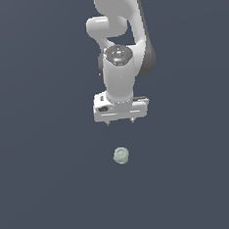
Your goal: Pick up the object and move it to a goal position.
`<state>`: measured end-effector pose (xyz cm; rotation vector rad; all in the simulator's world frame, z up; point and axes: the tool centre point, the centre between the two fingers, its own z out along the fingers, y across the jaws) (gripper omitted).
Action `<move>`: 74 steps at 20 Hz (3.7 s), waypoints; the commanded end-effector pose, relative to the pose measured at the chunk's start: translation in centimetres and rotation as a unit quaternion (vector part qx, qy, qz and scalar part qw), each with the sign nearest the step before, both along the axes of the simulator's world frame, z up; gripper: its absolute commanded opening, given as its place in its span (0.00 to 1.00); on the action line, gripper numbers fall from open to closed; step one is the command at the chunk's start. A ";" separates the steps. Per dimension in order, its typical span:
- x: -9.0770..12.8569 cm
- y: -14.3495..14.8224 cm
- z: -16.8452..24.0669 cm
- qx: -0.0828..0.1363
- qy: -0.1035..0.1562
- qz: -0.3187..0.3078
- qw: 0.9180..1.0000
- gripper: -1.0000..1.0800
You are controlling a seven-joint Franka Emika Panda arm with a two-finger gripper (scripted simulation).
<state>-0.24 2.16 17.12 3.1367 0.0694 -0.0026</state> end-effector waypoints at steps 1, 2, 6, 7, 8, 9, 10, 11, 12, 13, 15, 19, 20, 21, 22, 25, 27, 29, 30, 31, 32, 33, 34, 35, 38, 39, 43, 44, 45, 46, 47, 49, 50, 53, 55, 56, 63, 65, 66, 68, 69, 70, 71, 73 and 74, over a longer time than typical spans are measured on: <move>0.0 0.0 0.0 0.000 0.000 0.000 1.000 0.96; 0.0 0.1 0.0 0.000 0.000 0.000 1.000 0.96; 0.0 2.0 0.2 0.005 0.001 0.006 1.000 0.96; 0.0 2.7 0.3 0.007 0.002 0.008 1.000 0.96; 0.0 3.2 0.4 0.008 0.002 0.010 1.000 0.96; -0.1 3.5 0.5 0.009 0.002 0.012 1.000 0.96; -0.1 3.7 0.5 0.010 0.002 0.014 1.000 0.96; -0.1 3.8 0.5 0.010 0.002 0.014 1.000 0.96; -0.1 3.7 0.5 0.010 0.002 0.014 1.000 0.96; -0.1 3.6 0.5 0.009 0.002 0.013 1.000 0.96; 0.1 3.5 0.4 0.009 0.002 0.010 1.000 0.96; 0.8 3.3 -0.1 0.010 0.002 -0.004 1.000 0.96; 1.1 3.2 -0.3 0.010 0.002 -0.008 1.000 0.96; 1.4 3.1 -0.5 0.010 0.002 -0.014 1.000 0.96; 1.7 2.9 -0.8 0.010 0.002 -0.020 1.000 0.96; 2.9 2.5 -1.6 0.010 0.002 -0.042 0.999 0.96; 3.8 2.1 -2.4 0.010 0.002 -0.059 0.998 0.96; 4.8 1.7 -3.3 0.009 0.001 -0.079 0.997 0.96; 5.4 1.4 -3.8 0.009 0.001 -0.090 0.996 0.96; 5.8 1.2 -4.2 0.008 0.001 -0.100 0.995 0.96; 6.3 1.0 -4.7 0.007 0.001 -0.109 0.994 0.96; 6.7 0.8 -5.1 0.007 0.001 -0.117 0.993 0.96; 7.1 0.6 -5.5 0.006 0.001 -0.125 0.992 0.96; 7.4 0.4 -5.9 0.006 0.000 -0.133 0.991 0.96; 8.2 0.0 -6.9 0.004 0.000 -0.151 0.989 0.96; 8.4 -0.2 -7.1 0.004 0.000 -0.156 0.988 0.96; 9.0 -0.5 -7.9 0.002 -0.001 -0.169 0.986 0.96; 9.1 -0.6 -8.0 0.002 -0.001 -0.171 0.985 0.96; 9.1 -0.6 -8.1 0.002 -0.001 -0.173 0.985 0.96; 9.2 -0.6 -8.1 0.002 -0.001 -0.174 0.985 0.96; 9.2 -0.6 -8.2 0.002 -0.001 -0.174 0.985 0.96; 9.1 -0.6 -8.1 0.002 -0.001 -0.172 0.985 0.96; 9.1 -0.6 -8.3 0.002 -0.001 -0.172 0.985 0.96; 9.1 -0.6 -9.1 0.002 -0.001 -0.173 0.985 0.96; 9.1 -0.6 -10.1 0.002 -0.001 -0.173 0.985 0.96; 9.1 -0.6 -10.7 0.002 -0.001 -0.173 0.985 0.96; 9.1 -0.6 -13.3 0.002 -0.001 -0.174 0.985 0.96; 9.2 -0.6 -13.2 0.002 -0.001 -0.174 0.985 0.96; 9.2 -0.6 -13.2 0.002 -0.001 -0.174 0.985 0.96; 9.2 -0.6 -13.2 0.002 -0.001 -0.174 0.985 0.00; 9.2 -0.6 -13.2 0.002 -0.001 -0.174 0.985 0.00; 9.2 -0.6 -13.2 0.002 -0.001 -0.174 0.985 0.00; 9.2 -0.6 -13.2 0.002 -0.001 -0.174 0.985 0.00; 9.2 -0.6 -13.2 0.002 -0.001 -0.174 0.985 0.00; 9.2 -0.6 -13.2 0.002 -0.001 -0.174 0.985 0.00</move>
